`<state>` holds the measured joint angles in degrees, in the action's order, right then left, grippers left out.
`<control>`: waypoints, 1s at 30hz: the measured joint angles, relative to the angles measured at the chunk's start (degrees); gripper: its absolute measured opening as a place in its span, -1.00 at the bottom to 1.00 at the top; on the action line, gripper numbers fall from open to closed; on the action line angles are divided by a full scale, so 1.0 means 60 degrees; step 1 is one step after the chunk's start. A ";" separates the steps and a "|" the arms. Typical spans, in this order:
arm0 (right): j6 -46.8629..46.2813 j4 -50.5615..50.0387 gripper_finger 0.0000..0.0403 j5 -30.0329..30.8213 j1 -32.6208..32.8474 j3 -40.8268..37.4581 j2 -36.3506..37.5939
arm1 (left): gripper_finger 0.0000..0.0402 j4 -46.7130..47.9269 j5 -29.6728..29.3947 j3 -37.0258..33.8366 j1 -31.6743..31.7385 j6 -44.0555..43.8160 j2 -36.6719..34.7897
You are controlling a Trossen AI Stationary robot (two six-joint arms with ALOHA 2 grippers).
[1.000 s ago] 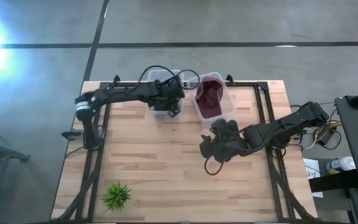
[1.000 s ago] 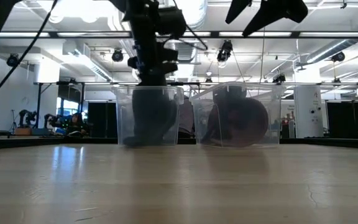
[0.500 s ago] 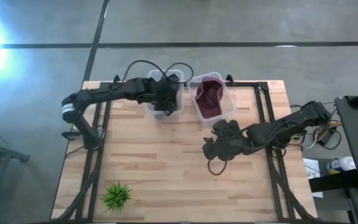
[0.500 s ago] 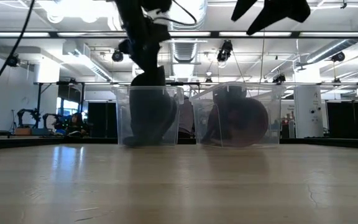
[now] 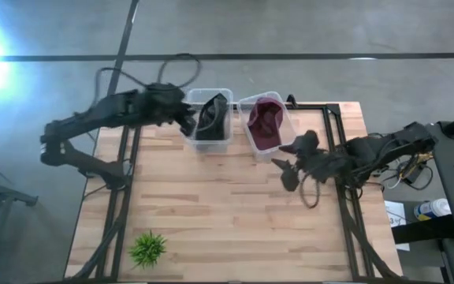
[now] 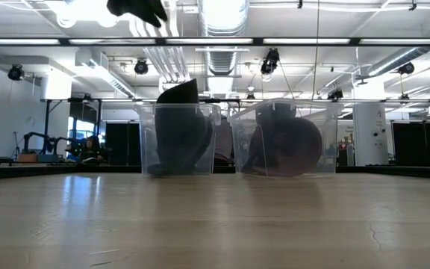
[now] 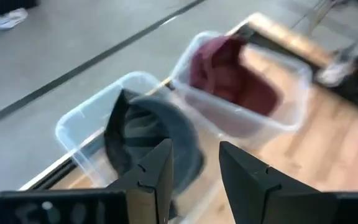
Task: Pick & Place hat
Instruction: Return to Home Position
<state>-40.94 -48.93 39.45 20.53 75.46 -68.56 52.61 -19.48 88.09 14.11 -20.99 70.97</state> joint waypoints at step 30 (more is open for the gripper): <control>0.1328 1.2633 0.15 -0.4998 -0.1561 -1.0183 0.5408 | -0.38 -1.0031 0.7980 -1.0617 -0.0223 -0.1377 -0.7759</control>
<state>-32.97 26.87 9.46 11.17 14.36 -36.12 -7.57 28.40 24.39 12.78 -29.26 24.41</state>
